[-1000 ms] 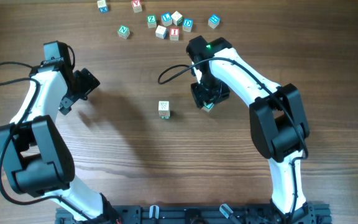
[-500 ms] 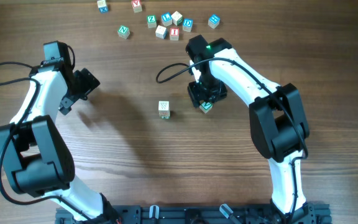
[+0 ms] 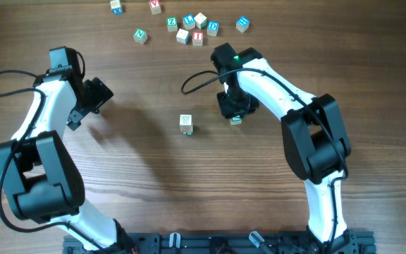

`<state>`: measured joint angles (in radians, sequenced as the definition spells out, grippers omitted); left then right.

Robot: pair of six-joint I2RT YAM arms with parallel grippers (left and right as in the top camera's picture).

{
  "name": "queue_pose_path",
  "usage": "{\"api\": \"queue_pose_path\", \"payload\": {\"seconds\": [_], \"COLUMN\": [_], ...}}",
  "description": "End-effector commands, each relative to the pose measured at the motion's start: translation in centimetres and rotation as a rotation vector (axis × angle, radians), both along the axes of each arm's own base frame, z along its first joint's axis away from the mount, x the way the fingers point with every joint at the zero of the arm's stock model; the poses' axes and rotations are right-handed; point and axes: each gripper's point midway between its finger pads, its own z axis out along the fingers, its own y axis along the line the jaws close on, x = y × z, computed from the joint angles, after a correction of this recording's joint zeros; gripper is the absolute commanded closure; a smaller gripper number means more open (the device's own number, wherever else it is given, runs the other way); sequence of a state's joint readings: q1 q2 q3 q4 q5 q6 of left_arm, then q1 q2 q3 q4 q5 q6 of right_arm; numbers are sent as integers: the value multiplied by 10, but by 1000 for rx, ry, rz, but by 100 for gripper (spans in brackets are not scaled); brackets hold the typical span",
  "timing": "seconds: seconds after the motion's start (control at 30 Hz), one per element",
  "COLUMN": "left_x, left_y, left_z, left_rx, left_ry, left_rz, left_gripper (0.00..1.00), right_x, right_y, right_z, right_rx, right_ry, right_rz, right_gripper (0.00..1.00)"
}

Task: Form a tower
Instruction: 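Align the right gripper over the green V block and close on it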

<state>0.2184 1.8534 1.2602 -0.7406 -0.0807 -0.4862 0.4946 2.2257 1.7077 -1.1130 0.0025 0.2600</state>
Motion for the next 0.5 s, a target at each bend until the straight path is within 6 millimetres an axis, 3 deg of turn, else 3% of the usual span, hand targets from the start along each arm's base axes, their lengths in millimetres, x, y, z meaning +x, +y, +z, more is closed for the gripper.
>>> {"api": "queue_pose_path", "payload": {"seconds": [0.0,0.07,0.23,0.27,0.3,0.47], "left_x": [4,4,4,4,4,4], "left_y": [4,4,4,4,4,4], "left_z": [10,10,10,10,10,10], "left_rx": [7,7,7,7,7,7], "left_ry": [-28,-28,-28,-28,-28,-28], "left_rz": [-1,-1,-1,-1,-1,-1], "left_gripper": [0,0,0,0,0,0], "right_x": [5,9,12,10,9,-6], "right_y": [-4,-1,6,4,4,-5], "right_z": [-1,11,50,54,55,43], "right_rx": [-25,-10,44,43,42,9], "right_ry": [-16,-30,-78,-77,-75,-16], "right_rz": [-36,-39,-43,-40,-37,-44], "right_gripper": [53,49,26,9,0,4]}}
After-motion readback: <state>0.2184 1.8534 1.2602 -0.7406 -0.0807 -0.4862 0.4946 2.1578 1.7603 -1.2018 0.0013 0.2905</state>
